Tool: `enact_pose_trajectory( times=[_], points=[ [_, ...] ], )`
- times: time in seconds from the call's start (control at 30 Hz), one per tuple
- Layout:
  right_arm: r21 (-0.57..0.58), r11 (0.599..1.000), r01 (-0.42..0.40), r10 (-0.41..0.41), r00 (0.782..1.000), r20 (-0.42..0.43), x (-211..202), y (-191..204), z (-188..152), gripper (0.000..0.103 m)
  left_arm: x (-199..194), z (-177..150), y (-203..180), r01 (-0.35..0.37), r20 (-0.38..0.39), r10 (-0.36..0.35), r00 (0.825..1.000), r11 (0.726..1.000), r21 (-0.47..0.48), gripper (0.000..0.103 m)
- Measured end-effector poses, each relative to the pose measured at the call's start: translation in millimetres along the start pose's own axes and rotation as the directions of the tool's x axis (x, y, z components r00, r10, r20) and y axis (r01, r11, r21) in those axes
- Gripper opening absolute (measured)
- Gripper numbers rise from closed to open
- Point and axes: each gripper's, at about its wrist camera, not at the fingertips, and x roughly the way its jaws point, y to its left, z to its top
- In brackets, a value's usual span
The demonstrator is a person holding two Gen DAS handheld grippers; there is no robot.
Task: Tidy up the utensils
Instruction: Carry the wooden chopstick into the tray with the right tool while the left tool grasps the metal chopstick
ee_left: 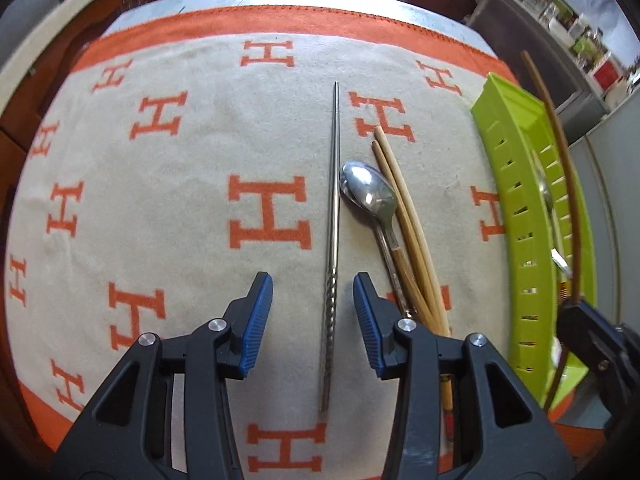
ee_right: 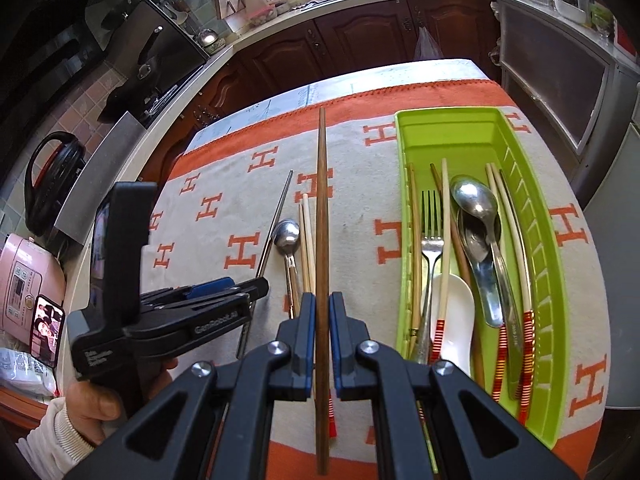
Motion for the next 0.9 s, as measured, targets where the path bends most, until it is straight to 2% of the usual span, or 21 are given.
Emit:
enact_pose_trajectory(
  times=[0.13,0.23,0.3,0.37,0.4,0.7,0.9],
  points=[
    [0.002,1.000,-0.001,0.001,1.000,0.002,-0.3,-2.4,0.1,0.006,2.9,1.8,-12.6,-0.078,0.031,0.077,0.997,0.996,0.048,0.039],
    [0.008,1.000,-0.004,0.004,1.000,0.003,-0.5,-4.3,0.3,0.006,3.6,2.8,-15.1,-0.085,0.046,0.083,0.995,0.995,0.047,0.039],
    [0.011,1.000,-0.004,0.004,1.000,0.003,-0.7,-5.1,0.2,0.006,3.1,3.5,-13.5,-0.074,0.050,0.072,0.996,0.997,0.039,0.035],
    [0.016,1.000,-0.007,0.007,1.000,0.003,-1.2,-6.7,0.2,0.006,2.1,3.2,-12.4,-0.072,0.058,0.069,0.996,0.997,0.042,0.010],
    [0.018,1.000,-0.006,0.006,1.000,0.004,-1.5,-7.7,0.1,0.006,2.6,4.2,-12.2,-0.069,0.056,0.067,0.996,0.997,0.039,0.004],
    [0.033,0.999,-0.007,0.006,1.000,0.029,-10.8,-18.3,3.2,0.006,-7.4,-3.1,5.9,0.025,0.034,-0.023,0.999,0.998,-0.062,0.004],
    [0.058,0.998,0.025,-0.028,0.998,0.049,-18.6,-33.2,7.6,0.006,-38.9,-12.9,0.4,0.104,0.064,-0.101,0.993,0.993,-0.052,0.004]
  ],
)
